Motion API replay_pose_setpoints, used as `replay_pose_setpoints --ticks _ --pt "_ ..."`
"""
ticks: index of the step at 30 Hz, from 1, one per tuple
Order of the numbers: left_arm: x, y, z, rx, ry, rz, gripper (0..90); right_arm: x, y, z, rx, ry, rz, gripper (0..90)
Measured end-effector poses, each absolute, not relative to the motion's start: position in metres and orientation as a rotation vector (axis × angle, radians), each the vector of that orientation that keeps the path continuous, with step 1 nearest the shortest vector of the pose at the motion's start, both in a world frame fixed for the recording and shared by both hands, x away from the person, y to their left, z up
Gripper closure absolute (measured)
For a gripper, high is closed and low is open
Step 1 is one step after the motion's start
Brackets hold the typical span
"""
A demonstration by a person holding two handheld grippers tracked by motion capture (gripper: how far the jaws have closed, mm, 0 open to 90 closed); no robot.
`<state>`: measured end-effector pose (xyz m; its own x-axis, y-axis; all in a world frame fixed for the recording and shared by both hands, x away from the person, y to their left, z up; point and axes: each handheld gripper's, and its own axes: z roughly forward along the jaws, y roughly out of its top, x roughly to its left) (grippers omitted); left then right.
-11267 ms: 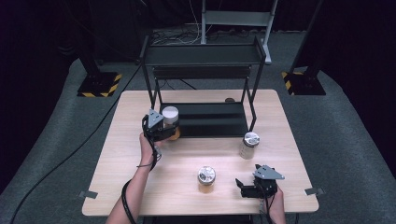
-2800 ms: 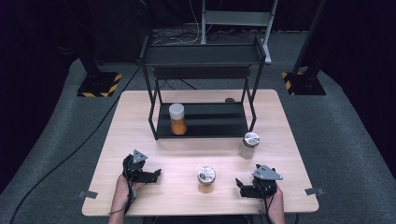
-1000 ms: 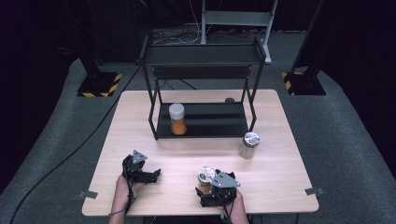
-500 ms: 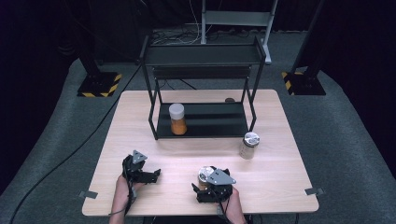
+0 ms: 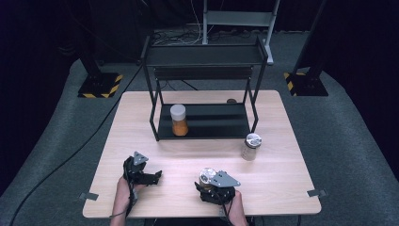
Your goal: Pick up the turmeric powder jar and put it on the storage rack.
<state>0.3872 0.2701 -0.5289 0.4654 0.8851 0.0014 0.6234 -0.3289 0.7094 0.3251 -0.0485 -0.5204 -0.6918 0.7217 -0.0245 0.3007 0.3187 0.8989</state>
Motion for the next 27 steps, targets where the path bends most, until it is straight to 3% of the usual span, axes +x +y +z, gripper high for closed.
replay_pose_setpoints --ticks 27 --pt "0.387 0.27 -0.529 2.069 1.248 0.522 0.5 0.334 -0.068 -0.508 0.951 2.11 1.324 30.6"
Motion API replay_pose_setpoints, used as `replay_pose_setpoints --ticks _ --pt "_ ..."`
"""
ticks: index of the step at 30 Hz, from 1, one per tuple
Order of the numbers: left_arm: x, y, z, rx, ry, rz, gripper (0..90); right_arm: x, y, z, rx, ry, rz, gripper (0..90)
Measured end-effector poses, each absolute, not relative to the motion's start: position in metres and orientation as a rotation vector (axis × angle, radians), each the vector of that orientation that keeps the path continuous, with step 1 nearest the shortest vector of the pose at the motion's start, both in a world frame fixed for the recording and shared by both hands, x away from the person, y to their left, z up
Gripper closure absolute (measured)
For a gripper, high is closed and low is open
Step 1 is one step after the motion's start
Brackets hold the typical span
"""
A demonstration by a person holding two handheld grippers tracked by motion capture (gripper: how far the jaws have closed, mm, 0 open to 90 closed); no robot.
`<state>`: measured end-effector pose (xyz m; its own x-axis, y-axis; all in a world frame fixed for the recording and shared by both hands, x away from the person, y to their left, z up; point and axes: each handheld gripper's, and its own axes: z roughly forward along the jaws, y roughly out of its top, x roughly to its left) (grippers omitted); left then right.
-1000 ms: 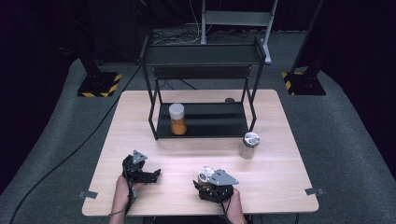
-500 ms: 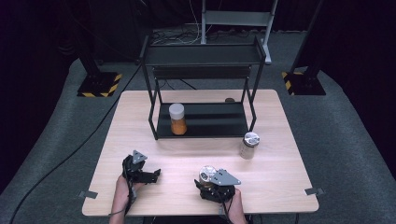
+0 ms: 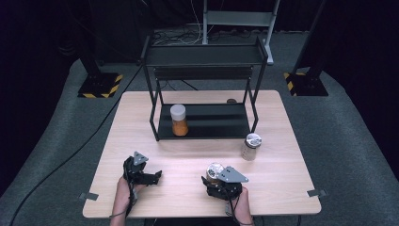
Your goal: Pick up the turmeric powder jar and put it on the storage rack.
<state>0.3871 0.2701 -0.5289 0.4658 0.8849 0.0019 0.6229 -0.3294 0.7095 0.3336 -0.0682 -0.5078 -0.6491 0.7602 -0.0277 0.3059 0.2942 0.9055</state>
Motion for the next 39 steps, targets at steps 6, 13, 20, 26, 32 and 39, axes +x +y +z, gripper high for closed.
replay_pose_setpoints --ticks 6,13,20,26,32,39 --pt "0.387 0.27 -0.529 2.069 1.248 0.522 0.5 0.338 -0.07 -0.503 0.951 2.102 1.316 30.6" --pt "0.387 0.27 -0.529 2.069 1.248 0.522 0.5 0.344 -0.072 -0.499 0.957 2.095 1.317 30.6" --pt "0.387 0.27 -0.529 2.069 1.248 0.522 0.5 0.351 -0.074 -0.496 0.967 2.088 1.314 30.6" --pt "0.387 0.27 -0.529 2.069 1.248 0.522 0.5 0.358 -0.075 -0.495 0.983 2.082 1.307 30.7" --pt "0.387 0.27 -0.529 2.068 1.248 0.522 0.5 0.362 -0.076 -0.493 0.989 2.079 1.303 30.7" --pt "0.387 0.27 -0.529 2.069 1.248 0.522 0.5 0.367 -0.074 -0.489 0.986 2.078 1.297 30.7"
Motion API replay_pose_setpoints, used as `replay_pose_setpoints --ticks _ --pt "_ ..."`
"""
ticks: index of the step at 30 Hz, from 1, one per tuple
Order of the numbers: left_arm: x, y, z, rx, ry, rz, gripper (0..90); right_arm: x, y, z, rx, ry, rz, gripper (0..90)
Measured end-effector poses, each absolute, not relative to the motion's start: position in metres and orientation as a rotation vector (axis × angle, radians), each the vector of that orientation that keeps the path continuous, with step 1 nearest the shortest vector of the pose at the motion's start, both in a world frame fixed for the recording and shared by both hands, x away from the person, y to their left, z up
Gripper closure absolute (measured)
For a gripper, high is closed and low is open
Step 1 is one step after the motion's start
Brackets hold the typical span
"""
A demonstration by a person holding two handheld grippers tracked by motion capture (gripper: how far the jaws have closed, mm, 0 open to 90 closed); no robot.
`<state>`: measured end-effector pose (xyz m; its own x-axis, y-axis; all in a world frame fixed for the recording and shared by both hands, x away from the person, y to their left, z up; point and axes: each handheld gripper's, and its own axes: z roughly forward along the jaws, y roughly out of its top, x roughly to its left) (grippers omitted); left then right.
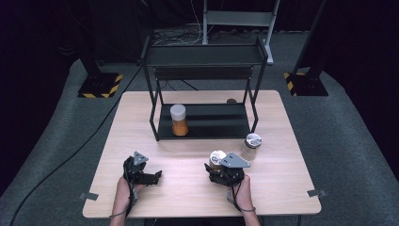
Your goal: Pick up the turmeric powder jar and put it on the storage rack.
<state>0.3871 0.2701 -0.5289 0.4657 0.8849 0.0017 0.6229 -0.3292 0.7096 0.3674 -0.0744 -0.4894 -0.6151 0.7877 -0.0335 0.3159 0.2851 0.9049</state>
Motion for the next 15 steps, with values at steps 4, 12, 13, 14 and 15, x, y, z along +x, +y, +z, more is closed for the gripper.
replay_pose_setpoints --ticks 4,12,13,14,15 --pt "0.3871 0.2701 -0.5289 2.069 1.248 0.522 0.5 0.3703 -0.0748 -0.4881 0.989 2.075 1.299 30.6" --pt "0.3871 0.2701 -0.5289 2.069 1.248 0.522 0.5 0.3754 -0.0746 -0.4871 0.996 2.076 1.294 30.7" --pt "0.3871 0.2701 -0.5289 2.069 1.248 0.522 0.5 0.376 -0.0745 -0.4868 0.997 2.074 1.293 30.6" --pt "0.3871 0.2701 -0.5289 2.069 1.248 0.522 0.5 0.3767 -0.0746 -0.4865 0.995 2.073 1.292 30.6" --pt "0.3871 0.2701 -0.5289 2.069 1.248 0.522 0.5 0.3773 -0.0746 -0.4861 0.995 2.074 1.291 30.7"
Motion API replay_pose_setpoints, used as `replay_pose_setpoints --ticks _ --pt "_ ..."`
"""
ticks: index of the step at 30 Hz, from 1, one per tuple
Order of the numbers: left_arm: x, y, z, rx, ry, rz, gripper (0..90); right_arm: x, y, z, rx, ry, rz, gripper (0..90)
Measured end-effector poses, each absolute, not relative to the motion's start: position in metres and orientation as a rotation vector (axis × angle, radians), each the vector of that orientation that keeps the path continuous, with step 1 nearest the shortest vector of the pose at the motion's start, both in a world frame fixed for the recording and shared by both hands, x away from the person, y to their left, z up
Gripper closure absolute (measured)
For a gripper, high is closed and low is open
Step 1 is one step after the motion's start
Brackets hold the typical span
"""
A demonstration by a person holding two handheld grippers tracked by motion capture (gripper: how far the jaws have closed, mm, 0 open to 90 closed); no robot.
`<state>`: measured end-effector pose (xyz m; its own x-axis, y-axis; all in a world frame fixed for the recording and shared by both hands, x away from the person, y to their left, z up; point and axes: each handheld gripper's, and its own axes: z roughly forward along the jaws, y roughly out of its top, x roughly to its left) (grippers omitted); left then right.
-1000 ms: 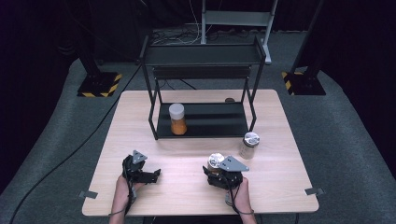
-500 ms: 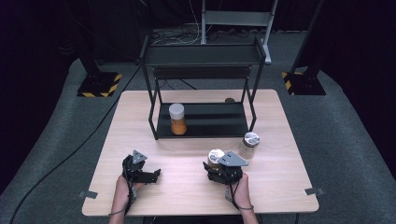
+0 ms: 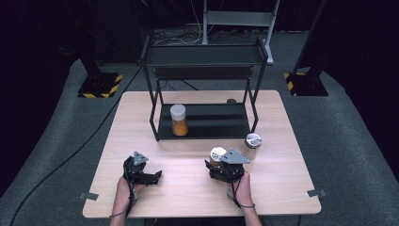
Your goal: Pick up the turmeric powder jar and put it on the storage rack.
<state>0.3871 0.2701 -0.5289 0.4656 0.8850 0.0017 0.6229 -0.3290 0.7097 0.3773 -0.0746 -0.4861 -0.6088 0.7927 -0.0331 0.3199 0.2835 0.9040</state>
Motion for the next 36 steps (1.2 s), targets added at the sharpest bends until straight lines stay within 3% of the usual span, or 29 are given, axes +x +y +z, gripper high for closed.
replay_pose_setpoints --ticks 36 --pt "0.387 0.27 -0.529 2.069 1.247 0.522 0.5 0.398 -0.072 -0.485 1.021 2.068 1.274 30.6"
